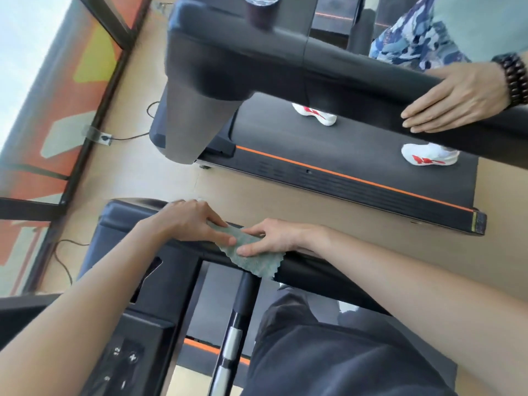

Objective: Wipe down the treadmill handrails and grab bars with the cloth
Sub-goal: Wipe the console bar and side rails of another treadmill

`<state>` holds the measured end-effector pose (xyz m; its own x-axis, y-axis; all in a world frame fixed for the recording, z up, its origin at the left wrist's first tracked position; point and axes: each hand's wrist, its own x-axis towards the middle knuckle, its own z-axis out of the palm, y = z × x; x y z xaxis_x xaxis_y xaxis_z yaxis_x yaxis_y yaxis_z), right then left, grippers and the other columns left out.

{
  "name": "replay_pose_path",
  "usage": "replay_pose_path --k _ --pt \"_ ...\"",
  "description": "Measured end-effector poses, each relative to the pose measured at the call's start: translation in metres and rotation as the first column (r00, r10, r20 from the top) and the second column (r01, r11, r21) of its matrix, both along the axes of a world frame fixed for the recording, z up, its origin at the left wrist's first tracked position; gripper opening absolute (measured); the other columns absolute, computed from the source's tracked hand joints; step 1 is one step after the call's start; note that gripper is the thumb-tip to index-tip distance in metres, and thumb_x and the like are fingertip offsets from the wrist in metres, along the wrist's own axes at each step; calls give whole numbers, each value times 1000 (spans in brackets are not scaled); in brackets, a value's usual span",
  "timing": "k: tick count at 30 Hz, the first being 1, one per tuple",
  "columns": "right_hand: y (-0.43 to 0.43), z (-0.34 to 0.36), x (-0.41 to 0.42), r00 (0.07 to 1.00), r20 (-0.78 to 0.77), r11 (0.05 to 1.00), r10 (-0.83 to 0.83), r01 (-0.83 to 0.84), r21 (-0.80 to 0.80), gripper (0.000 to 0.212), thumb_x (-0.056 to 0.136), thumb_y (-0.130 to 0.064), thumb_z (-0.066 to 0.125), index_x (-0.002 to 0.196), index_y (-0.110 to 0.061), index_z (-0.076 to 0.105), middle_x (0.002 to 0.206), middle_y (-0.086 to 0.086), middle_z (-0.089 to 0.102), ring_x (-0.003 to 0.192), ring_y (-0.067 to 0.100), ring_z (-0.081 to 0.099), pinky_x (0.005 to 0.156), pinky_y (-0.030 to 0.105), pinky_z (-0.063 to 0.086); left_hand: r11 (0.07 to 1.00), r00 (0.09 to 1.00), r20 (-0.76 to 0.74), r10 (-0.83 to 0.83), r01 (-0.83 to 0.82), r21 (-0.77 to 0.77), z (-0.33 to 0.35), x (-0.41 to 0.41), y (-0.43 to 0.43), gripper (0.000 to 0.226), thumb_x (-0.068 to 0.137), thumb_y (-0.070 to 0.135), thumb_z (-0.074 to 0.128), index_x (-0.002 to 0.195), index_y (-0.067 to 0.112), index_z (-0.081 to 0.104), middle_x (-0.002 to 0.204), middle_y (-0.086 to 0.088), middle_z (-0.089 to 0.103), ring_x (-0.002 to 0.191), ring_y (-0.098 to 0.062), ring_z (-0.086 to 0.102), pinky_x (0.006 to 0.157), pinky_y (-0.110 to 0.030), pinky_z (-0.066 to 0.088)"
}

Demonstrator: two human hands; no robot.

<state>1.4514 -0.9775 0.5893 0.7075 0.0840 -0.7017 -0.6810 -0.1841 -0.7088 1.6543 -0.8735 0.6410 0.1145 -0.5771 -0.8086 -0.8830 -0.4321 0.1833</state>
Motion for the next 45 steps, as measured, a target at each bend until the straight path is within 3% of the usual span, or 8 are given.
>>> replay_pose_path --k 8,13,16,22,31,36,41,45 --pt "10 -3 65 998 23 998 66 -66 11 53 81 -71 65 127 -43 64 119 -16 69 110 6 63 106 30 44 989 992 -32 122 -119 91 4 65 16 90 37 103 57 114 58 68 112 21 69 104 -11 61 97 -37 48" --pt "10 -2 65 999 15 998 53 -53 18 53 81 -66 70 128 -42 63 124 -14 69 114 7 63 109 31 44 989 991 -44 129 -125 76 0 70 20 81 50 95 66 116 50 70 114 20 68 106 -11 60 96 -36 47" --pt "0 2 38 1000 23 999 2 -3 43 51 86 -53 73 134 -41 60 130 -18 65 114 1 60 104 20 41 995 996 -28 80 -78 66 -3 56 14 88 45 99 63 117 49 69 115 18 67 108 -14 60 99 -39 48" --pt "-18 -8 -34 1000 -2 999 -12 11 -44 83 71 -67 77 144 -38 50 144 -19 53 131 3 49 118 33 34 995 994 -66 -92 95 45 -3 -17 -15 71 63 83 73 121 42 68 113 12 68 103 -15 60 90 -35 49" --pt "-51 0 -171 989 -49 990 -136 134 -40 65 76 -52 83 135 -44 57 123 -25 62 120 0 56 94 16 39 984 965 -202 -165 175 31 -23 -131 -60 74 64 79 76 125 38 67 101 22 59 100 -10 57 83 -30 43" --pt "-68 8 -242 992 -74 988 -104 94 -122 79 75 -56 81 145 -35 50 135 -18 54 123 2 49 99 21 35 959 935 -212 -283 272 -82 -38 -189 -81 93 50 94 65 131 49 57 126 12 65 115 -15 57 99 -40 48" --pt "-78 11 -305 984 -103 982 -142 127 -141 79 74 -56 82 144 -38 50 136 -18 55 124 6 51 109 29 39 955 881 -376 -288 293 -44 -38 -251 -106 78 65 71 80 136 47 57 136 21 60 123 -7 54 106 -38 45" --pt "-87 17 -351 970 -109 970 -215 199 -143 64 78 -44 82 137 -41 57 119 -24 62 112 2 58 97 19 44 955 855 -445 -266 295 -4 -46 -295 -124 67 68 65 81 130 47 62 126 16 65 116 -7 59 105 -39 48"
